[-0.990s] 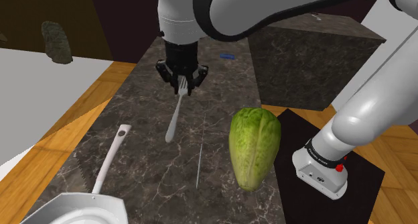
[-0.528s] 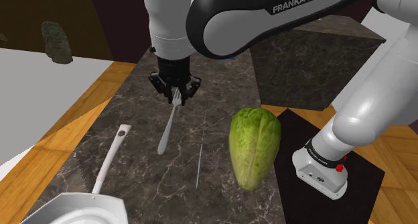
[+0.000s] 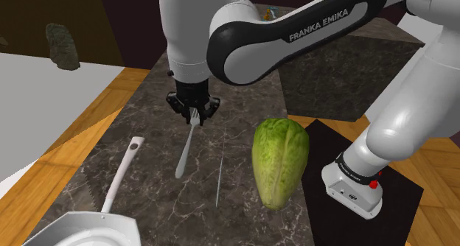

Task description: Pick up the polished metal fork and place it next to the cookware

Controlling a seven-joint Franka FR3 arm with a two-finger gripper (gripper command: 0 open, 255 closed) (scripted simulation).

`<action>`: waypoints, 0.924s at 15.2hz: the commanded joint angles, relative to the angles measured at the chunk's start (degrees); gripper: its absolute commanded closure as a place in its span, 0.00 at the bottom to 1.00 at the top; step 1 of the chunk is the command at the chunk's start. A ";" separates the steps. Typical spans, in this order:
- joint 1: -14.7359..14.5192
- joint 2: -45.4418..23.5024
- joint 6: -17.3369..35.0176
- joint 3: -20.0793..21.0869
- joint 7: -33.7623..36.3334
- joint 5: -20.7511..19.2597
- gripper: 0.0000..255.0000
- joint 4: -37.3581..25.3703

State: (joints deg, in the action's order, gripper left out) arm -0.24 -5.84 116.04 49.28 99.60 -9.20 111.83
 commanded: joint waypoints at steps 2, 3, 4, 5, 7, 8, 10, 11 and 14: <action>-0.26 -1.13 2.26 -0.14 0.92 -1.15 1.00 1.58; -0.35 -1.52 2.93 -0.21 1.22 -1.54 1.00 2.03; -0.45 -1.92 3.60 -0.28 1.53 -1.96 1.00 2.47; -0.56 -2.33 4.27 -0.37 1.86 -2.38 1.00 2.89; -0.80 -3.20 5.58 -0.57 2.54 -3.29 1.00 3.70; -0.93 -3.65 6.23 -0.69 2.90 -3.77 1.00 4.08; -1.22 -4.59 7.50 -0.96 3.64 -4.77 1.00 4.80; -1.34 -4.94 7.96 -1.07 3.92 -5.14 1.00 5.05; -1.35 -4.94 7.96 -1.08 3.92 -5.14 1.00 5.05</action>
State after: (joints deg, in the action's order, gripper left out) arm -1.56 -10.71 123.91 48.21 103.45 -14.26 116.84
